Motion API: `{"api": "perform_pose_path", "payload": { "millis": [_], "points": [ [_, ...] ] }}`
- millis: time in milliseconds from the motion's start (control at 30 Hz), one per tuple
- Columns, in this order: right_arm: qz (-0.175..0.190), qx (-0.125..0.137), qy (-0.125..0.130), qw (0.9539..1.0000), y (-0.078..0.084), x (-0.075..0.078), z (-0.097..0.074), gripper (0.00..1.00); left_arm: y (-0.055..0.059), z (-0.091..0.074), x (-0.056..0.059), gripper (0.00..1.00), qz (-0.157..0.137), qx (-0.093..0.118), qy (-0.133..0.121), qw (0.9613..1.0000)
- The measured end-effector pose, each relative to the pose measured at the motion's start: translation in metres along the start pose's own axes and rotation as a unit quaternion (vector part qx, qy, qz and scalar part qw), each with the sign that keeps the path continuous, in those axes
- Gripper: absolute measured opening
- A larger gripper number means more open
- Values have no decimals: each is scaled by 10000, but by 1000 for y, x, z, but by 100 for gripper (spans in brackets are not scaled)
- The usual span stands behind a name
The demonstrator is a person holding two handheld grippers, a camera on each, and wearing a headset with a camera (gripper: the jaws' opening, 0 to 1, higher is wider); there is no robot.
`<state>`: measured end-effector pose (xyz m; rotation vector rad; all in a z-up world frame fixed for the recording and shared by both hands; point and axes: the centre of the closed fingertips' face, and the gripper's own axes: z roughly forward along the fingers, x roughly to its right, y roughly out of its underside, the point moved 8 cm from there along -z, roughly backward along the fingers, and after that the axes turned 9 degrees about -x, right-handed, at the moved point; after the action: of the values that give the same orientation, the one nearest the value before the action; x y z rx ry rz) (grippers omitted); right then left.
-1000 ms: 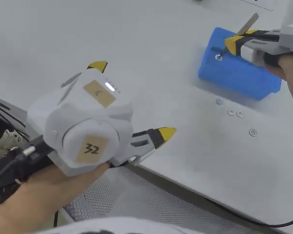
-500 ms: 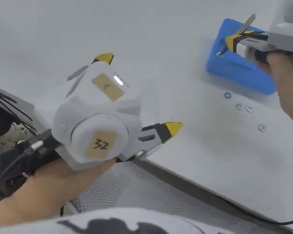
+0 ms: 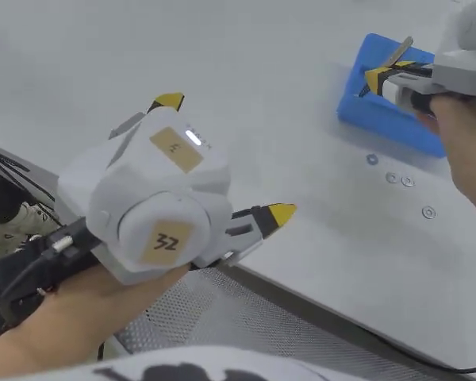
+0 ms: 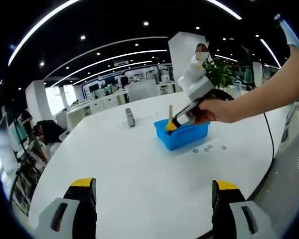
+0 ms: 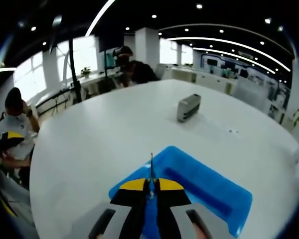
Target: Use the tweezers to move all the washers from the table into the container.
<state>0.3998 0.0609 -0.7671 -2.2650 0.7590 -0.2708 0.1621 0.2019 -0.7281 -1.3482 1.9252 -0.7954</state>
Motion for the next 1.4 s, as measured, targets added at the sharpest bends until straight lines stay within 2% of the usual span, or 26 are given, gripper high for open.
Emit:
{"api": "perform_pose_path", "payload": {
  "millis": [100,300,467,600,800,967,1067,1233,1400],
  "points": [
    [86,80,-41,9999,-2,-1,-6,3,0,0,0,99,1,-5,6,10000],
    [-34,255,-25,9997,-11,-1,-28,3,0,0,0,99,9,8,-5,10000],
    [-52,497,-23,9987,-15,-8,-56,3,0,-1,0,99,9,32,-22,10000],
    [-11,639,-31,9979,-13,-11,-71,3,0,-1,-1,99,-7,41,-29,10000],
    [-44,742,12,9972,-4,-28,-90,3,0,0,-1,99,-5,51,-51,10000],
    [144,755,-71,9970,7,-36,-98,3,0,0,-1,99,8,50,-66,10000],
    [150,672,-63,9976,16,-38,-99,3,0,-1,-1,99,3,61,-82,9999],
    [382,482,-148,9980,35,-38,-94,3,0,-1,0,99,18,46,-79,10000],
    [400,272,-70,9988,52,-37,-85,3,1,0,0,99,26,26,-77,10000]
  ]
}}
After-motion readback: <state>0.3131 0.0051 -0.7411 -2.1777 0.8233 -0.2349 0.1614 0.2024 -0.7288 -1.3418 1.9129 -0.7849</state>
